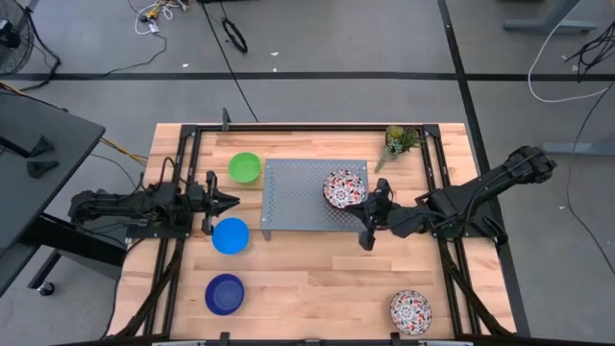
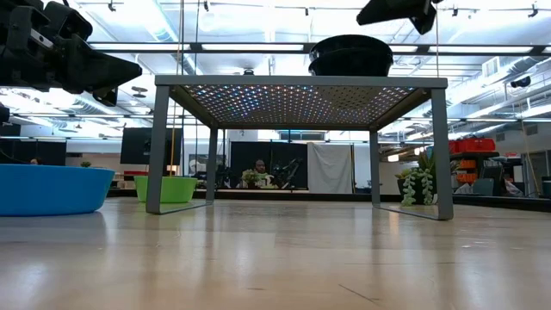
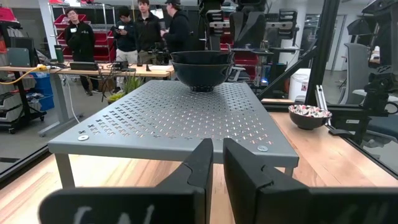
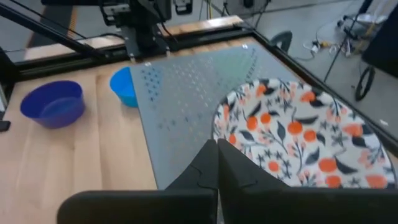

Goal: Pick & Place Mini bowls
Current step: Stack the top white patterned bowl on top of the other white patterned bowl on the shelf

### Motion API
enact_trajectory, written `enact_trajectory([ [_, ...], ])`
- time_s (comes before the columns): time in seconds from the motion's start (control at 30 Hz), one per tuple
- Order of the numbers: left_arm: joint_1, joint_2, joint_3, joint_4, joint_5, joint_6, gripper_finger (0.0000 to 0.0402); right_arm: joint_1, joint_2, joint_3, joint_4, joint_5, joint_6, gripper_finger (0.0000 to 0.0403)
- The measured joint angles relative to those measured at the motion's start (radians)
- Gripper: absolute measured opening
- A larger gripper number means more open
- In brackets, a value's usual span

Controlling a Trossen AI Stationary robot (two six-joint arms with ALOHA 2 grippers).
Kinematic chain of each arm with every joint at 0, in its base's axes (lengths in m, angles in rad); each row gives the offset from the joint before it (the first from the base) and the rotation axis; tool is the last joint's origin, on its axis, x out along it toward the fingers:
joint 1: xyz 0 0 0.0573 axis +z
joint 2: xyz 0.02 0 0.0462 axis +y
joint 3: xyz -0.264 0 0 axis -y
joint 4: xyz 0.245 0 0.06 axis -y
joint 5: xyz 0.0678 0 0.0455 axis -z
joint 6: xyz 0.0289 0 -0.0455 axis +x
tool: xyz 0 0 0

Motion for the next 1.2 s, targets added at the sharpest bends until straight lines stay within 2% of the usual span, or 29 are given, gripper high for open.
enact_trajectory([
  [0.3,0.000,0.000,0.000,0.000,0.000,0.000,0.0044,-0.066,0.000,0.000,0.147,-0.014,-0.134,0.0000],
  [0.7,0.000,0.000,0.000,0.000,0.000,0.000,0.0044,-0.234,0.006,0.000,0.233,-0.219,-0.238,0.0000],
  [1.2,0.000,0.000,0.000,0.000,0.000,0.000,0.0044,-0.326,0.092,0.058,0.240,-0.417,-0.333,0.0000],
])
